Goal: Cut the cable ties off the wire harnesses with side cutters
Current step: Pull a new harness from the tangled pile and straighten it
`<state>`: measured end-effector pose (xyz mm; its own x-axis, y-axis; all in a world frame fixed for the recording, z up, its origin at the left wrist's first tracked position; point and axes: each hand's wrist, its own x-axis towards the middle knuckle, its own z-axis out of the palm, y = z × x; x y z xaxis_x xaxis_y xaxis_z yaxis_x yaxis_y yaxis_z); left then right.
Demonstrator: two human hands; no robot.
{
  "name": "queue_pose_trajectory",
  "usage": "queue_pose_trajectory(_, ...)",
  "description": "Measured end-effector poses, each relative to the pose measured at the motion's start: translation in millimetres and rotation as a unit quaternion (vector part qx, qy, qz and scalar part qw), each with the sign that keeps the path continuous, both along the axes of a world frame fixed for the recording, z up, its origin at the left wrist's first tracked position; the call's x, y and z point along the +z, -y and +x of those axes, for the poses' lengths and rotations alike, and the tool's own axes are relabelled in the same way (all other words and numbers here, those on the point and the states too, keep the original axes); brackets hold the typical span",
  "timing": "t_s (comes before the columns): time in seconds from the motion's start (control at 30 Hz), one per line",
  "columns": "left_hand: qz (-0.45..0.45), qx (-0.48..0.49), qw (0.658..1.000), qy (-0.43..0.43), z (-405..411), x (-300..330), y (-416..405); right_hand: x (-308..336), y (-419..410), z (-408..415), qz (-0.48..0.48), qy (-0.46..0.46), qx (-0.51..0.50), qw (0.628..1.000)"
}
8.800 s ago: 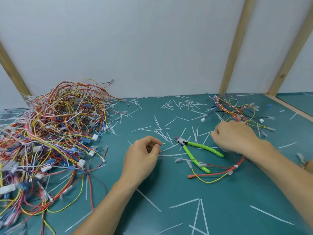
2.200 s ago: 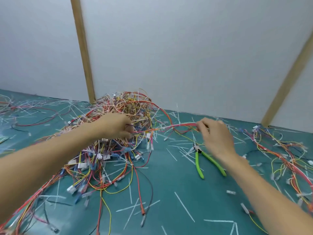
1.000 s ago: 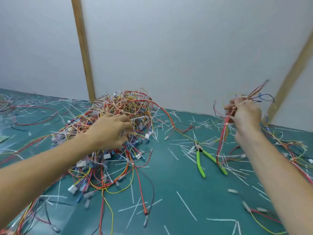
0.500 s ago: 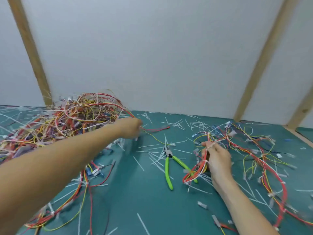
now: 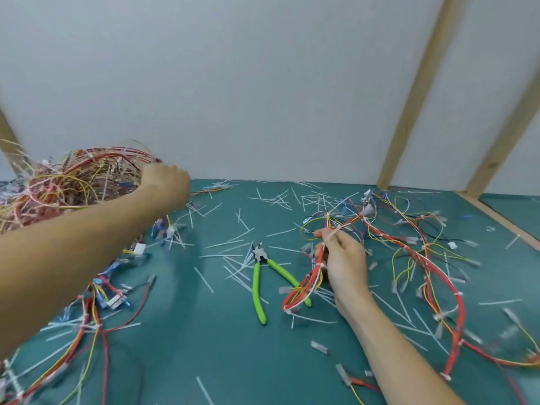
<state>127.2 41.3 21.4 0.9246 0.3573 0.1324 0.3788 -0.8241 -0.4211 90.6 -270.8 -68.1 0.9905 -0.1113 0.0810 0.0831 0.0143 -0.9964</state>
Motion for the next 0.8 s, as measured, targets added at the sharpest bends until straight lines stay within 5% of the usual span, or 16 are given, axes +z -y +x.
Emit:
queue_pose_trajectory(0.07, -0.021, -0.098, 0.994, 0.035, -8, 4, 36, 1, 0, -1, 0.004, -0.004, 0.004, 1.0)
queue_pose_trajectory(0.17, -0.256, -0.204, 0.944, 0.05, -27, -5, 82, 4, 2, -2, 0.014, -0.005, 0.025, 1.0)
queue_pose_trajectory(0.3, -0.509, -0.203, 0.83, 0.107, -59, -10, 108, 17, 1, -8, 0.02, 0.018, 0.082, 0.996)
queue_pose_trajectory(0.47, -0.757, -0.105, 0.635, 0.116, -100, -20, 116, 40, -5, -34, 0.065, 0.017, 0.246, 0.967)
queue_pose_trajectory(0.6, -0.857, -0.091, 0.489, 0.134, -114, -36, 113, 49, -15, -56, 0.097, -0.039, 0.383, 0.918)
queue_pose_trajectory(0.7, -0.905, -0.047, 0.383, 0.178, -117, -56, 105, 43, -26, -63, -0.028, -0.052, 0.381, 0.923)
queue_pose_trajectory(0.8, -0.927, -0.03, 0.33, 0.177, -123, -72, 93, 37, -28, -65, -0.124, -0.059, 0.378, 0.916)
